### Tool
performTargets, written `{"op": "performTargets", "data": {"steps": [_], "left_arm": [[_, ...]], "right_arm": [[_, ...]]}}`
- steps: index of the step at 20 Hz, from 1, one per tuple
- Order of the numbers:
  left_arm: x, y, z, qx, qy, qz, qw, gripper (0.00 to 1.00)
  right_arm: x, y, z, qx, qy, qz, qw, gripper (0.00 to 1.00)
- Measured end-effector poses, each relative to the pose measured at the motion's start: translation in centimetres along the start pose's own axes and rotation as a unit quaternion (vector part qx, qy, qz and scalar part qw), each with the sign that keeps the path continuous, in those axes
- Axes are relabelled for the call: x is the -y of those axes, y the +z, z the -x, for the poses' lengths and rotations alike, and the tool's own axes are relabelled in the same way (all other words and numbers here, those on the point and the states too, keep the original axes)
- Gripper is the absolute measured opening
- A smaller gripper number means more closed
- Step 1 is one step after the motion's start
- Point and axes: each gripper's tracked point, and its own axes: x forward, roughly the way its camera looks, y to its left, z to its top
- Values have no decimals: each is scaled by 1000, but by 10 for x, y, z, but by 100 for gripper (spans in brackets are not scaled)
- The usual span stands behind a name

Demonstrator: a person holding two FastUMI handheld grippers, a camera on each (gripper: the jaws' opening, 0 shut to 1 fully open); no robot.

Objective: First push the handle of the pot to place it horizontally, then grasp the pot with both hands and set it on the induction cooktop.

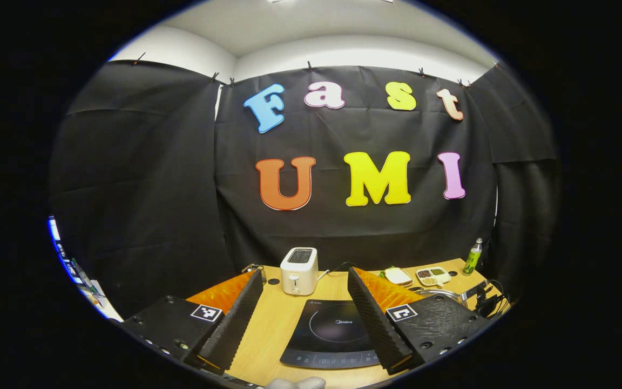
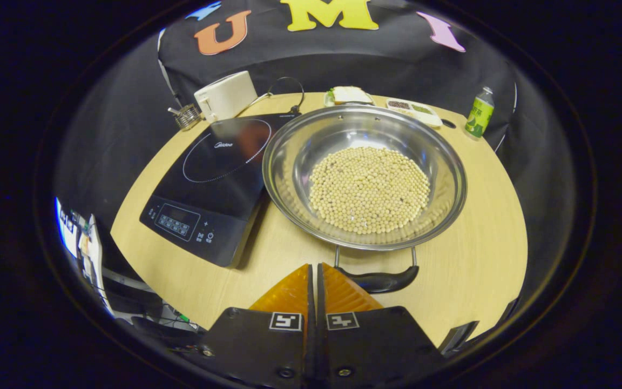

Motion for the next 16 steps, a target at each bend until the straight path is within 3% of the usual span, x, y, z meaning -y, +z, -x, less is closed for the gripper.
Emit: {"op": "performTargets", "data": {"steps": [1, 16], "left_arm": [[1, 0, 0, 1, -1, -1, 1000, 94], [23, -5, -7, -4, -15, 5, 1000, 95]], "right_arm": [[3, 0, 0, 0, 0, 0, 1000, 0], [81, -6, 15, -8, -44, -22, 999, 4]]}}
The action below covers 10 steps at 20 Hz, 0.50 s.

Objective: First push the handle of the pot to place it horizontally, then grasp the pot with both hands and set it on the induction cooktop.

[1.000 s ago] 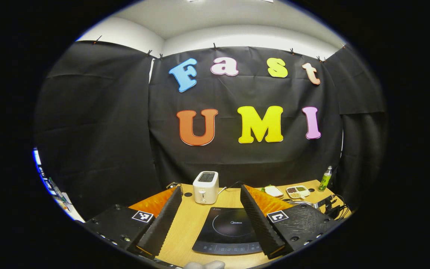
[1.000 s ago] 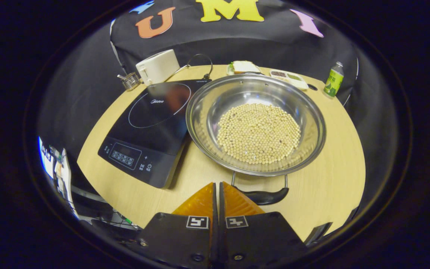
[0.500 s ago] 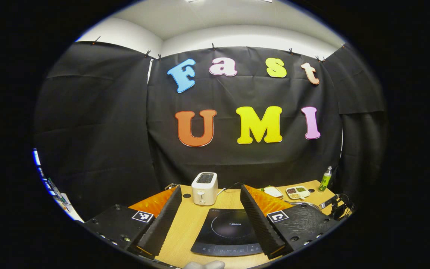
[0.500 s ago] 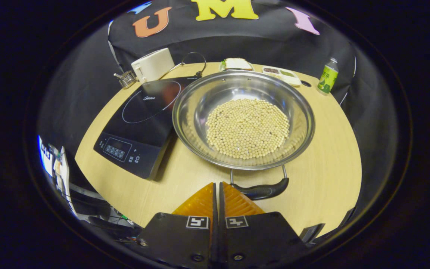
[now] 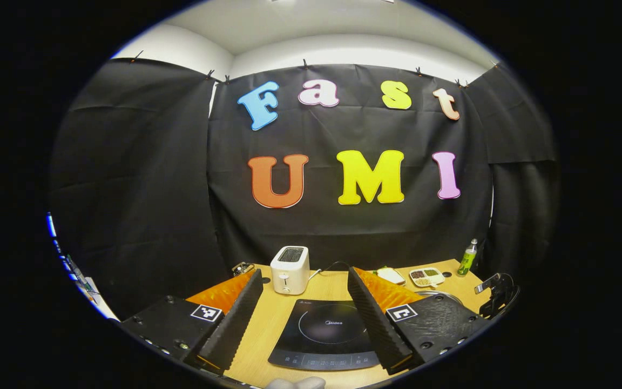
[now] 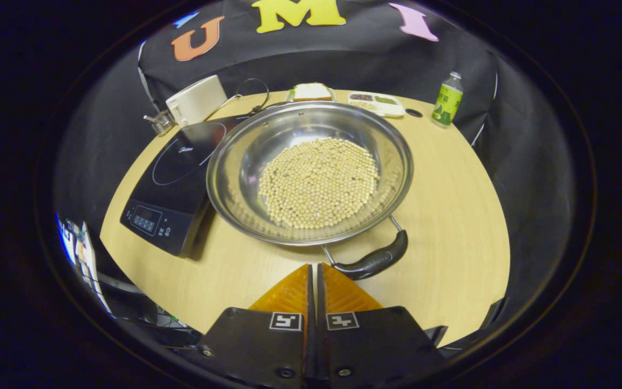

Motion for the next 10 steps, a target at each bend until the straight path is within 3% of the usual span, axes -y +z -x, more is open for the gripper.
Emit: {"op": "performTargets", "data": {"steps": [4, 10], "left_arm": [[9, 4, -2, 3, -5, 0, 1000, 94], [17, 2, -9, -2, -2, -3, 1000, 94]], "right_arm": [[27, 6, -3, -2, -19, 2, 1000, 0], [64, 18, -6, -7, -43, 20, 999, 4]]}}
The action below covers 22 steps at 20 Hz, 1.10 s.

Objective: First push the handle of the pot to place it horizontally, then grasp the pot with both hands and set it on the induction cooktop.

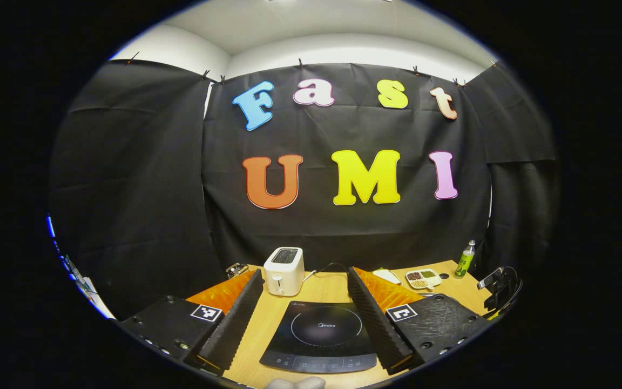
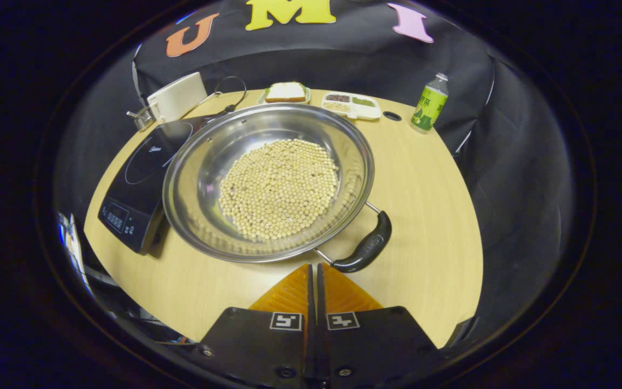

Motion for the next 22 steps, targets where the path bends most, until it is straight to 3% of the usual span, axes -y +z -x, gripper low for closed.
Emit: {"op": "performTargets", "data": {"steps": [4, 9, 10, 12, 16, 21, 22], "left_arm": [[7, -2, -2, -4, 2, -5, 1000, 94], [15, -3, -6, -8, 10, -9, 1000, 95], [16, -4, -5, -10, 12, -10, 1000, 95], [18, -5, -6, -13, 19, -11, 1000, 95], [24, -7, -10, -18, 34, -14, 999, 95], [42, -12, -13, -27, 44, -13, 999, 95], [46, -12, -15, -28, 45, -13, 998, 95]], "right_arm": [[18, 7, -5, 0, -1, 10, 1000, 0], [40, 20, -14, -8, -4, 66, 998, 4], [46, 22, -17, -10, -5, 79, 997, 0], [57, 27, -21, -12, -6, 103, 995, 7], [76, 39, -32, -12, 3, 139, 990, 0], [92, 53, -43, -11, 15, 159, 987, 4], [95, 55, -44, -9, 16, 164, 986, 0]]}}
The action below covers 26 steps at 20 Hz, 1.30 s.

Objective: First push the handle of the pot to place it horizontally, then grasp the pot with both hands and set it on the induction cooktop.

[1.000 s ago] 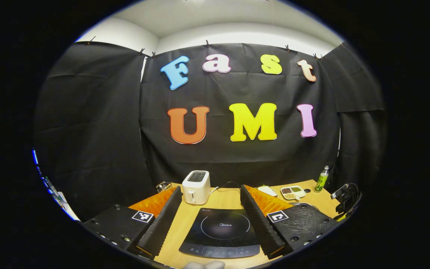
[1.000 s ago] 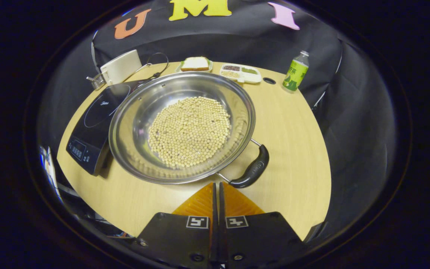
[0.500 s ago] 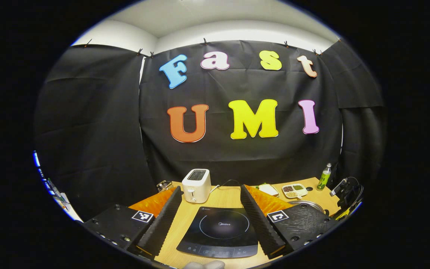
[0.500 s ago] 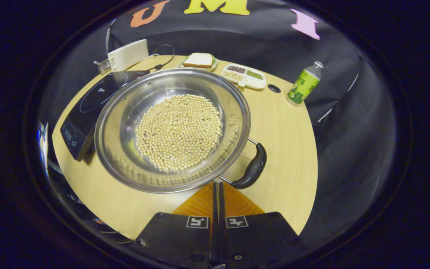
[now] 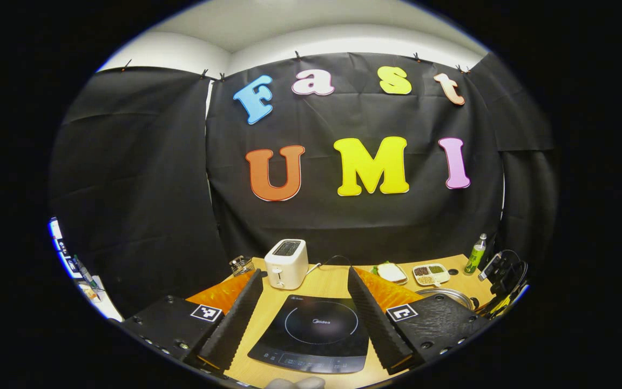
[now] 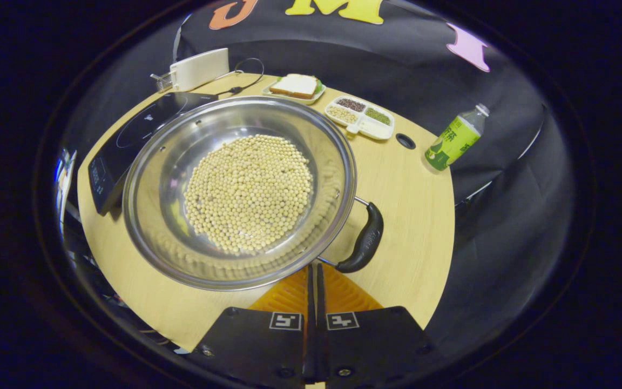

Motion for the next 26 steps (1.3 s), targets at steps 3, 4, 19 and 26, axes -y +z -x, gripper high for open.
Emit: {"op": "performTargets", "data": {"steps": [3, 4, 19, 26], "left_arm": [[15, -1, -3, -1, 0, -4, 1000, 95], [20, -3, -6, -4, -2, -5, 1000, 95], [128, -120, -79, -100, -99, 33, 990, 97], [174, -207, -112, -172, -115, 7, 978, 96]], "right_arm": [[8, 2, -3, 4, 3, 7, 1000, 0], [8, 3, -3, 6, 5, 6, 1000, 1], [54, 0, 37, 109, -49, -145, 982, 78], [51, 29, 24, 141, -38, -179, 973, 77]]}}
